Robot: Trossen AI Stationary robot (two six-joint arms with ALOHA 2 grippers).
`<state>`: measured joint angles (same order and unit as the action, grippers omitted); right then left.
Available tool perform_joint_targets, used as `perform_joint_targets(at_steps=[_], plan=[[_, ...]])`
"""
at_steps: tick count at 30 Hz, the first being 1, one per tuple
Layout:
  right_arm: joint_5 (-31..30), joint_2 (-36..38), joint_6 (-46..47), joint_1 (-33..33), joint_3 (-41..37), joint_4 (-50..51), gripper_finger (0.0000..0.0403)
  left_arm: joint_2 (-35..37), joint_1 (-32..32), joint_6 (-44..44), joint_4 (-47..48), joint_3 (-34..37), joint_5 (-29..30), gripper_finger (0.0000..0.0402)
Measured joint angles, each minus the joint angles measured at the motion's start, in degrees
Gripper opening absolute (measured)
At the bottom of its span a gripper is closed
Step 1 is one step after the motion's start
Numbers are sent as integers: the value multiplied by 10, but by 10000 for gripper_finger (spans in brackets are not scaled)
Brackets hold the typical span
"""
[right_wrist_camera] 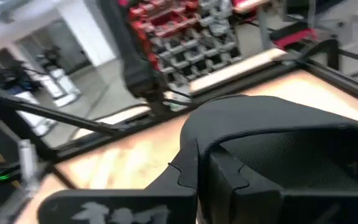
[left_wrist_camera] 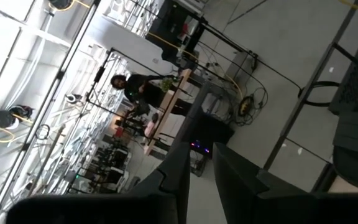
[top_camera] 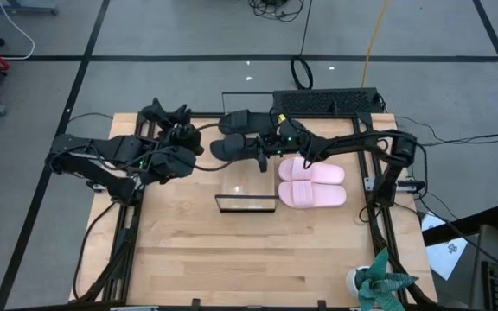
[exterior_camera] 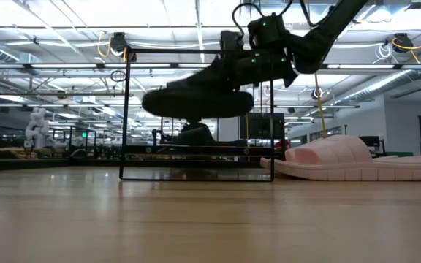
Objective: Pick and place slides into the shelf
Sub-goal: Put the black slide on the shelf
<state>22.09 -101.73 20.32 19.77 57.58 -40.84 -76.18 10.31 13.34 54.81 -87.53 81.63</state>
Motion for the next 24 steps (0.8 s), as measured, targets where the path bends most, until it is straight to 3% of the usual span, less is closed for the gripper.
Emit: perform_joint_targets(at_steps=[12, 24], plan=[[-85, -26, -95, 0, 0, 38, 1, 0, -18, -19, 30, 0, -8, 79], [-89, -32, -138, 8, 0, 30, 2, 0, -55, -49, 56, 0, -38, 79]])
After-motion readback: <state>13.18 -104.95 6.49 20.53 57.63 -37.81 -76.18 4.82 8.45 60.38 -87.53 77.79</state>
